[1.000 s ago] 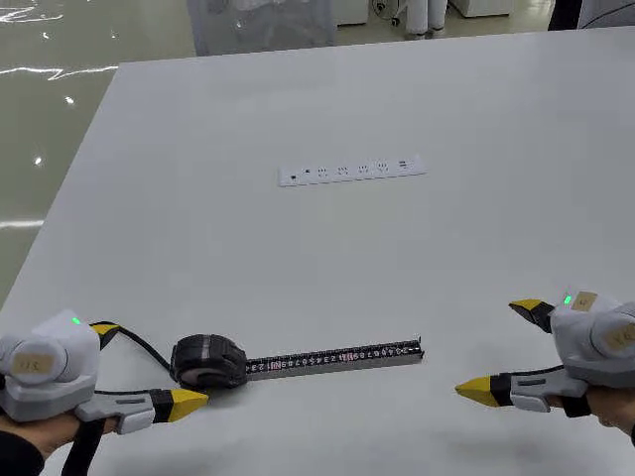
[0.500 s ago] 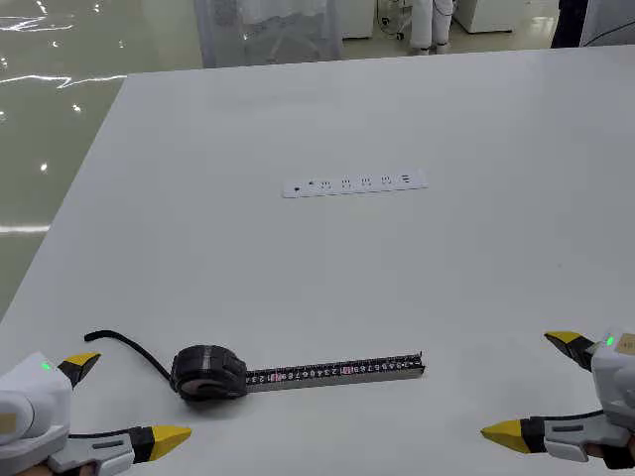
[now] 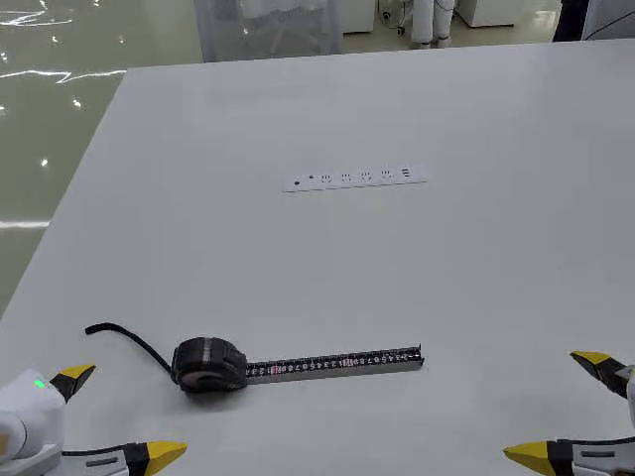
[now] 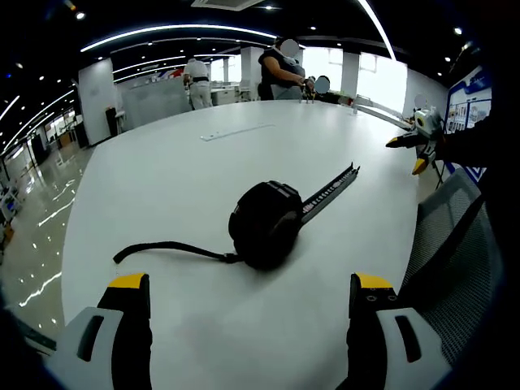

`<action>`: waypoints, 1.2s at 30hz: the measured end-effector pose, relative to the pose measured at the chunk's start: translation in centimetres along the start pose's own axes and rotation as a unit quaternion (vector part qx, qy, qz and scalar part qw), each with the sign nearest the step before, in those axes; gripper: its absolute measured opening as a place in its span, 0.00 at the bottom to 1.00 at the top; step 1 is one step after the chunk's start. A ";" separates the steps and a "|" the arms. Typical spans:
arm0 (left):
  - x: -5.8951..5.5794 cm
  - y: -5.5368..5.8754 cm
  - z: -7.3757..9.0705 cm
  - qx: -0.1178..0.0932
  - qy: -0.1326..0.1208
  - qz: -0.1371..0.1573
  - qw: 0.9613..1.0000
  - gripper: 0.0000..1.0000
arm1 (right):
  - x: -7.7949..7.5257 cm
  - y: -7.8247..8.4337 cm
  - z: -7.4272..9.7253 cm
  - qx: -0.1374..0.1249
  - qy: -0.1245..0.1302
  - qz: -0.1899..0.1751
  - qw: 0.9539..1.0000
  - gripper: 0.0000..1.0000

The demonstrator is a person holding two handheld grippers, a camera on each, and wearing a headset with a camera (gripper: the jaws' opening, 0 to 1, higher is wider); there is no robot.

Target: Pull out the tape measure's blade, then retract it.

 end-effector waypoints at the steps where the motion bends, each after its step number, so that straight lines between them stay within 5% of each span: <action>1: 0.0 0.1 0.0 0.000 0.000 0.001 1.000 0.99 | 0.0 0.1 0.1 0.002 -0.001 -0.002 1.000 0.99; 12: -0.9 0.5 0.0 -0.001 0.007 0.003 1.000 0.99 | 0.5 0.8 0.4 0.006 0.004 0.004 1.000 0.99; 36: -0.5 -0.2 0.1 -0.007 0.000 0.016 1.000 0.99 | 0.9 0.6 1.1 0.014 -0.001 0.006 1.000 0.99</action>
Point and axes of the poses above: the centre of the closed fingertips' face, and the gripper's own axes: z roughly backward along the fingers, x roughly to its left, y roughly out of its underside, the point moved 6 cm from there along z, roughly backward along the fingers, and after that the axes turned 10 degrees about x, right-handed, at the moved point
